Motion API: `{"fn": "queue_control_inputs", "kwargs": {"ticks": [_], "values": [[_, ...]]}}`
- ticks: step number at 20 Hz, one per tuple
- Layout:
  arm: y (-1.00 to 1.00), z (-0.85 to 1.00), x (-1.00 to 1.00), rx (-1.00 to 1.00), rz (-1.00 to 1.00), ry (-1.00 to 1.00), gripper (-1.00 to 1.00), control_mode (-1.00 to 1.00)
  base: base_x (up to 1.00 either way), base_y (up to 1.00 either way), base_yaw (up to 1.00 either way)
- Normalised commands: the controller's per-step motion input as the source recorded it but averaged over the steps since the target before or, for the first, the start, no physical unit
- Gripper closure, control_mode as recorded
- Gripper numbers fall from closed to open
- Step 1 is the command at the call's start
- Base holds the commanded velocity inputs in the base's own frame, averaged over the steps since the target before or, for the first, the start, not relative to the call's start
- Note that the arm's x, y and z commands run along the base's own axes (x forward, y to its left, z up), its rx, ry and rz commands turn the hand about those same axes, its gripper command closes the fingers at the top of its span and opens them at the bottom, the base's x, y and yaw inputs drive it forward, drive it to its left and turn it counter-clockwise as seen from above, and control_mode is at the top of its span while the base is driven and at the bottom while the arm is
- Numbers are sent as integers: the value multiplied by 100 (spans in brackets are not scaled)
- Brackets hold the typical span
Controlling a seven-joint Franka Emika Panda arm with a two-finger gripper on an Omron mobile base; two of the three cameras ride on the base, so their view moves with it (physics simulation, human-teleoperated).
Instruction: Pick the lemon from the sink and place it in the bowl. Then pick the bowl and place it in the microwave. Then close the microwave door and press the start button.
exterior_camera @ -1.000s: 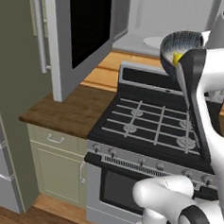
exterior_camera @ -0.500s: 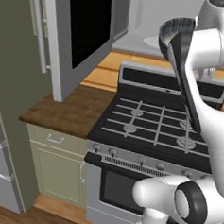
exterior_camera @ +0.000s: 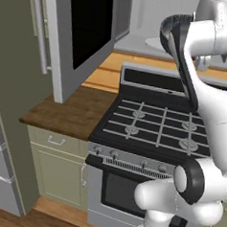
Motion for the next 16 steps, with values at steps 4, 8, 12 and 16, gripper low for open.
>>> {"fn": "queue_control_inputs", "kwargs": {"ticks": [4,8,12,16], "values": [[-28,3,60,2,0,0,100,-100,0,0,0],[-24,0,76,0,0,0,100,-100,0,0,0],[-20,0,76,0,0,0,100,-100,0,0,0],[-26,2,65,1,0,0,100,-100,0,0,0]]}}
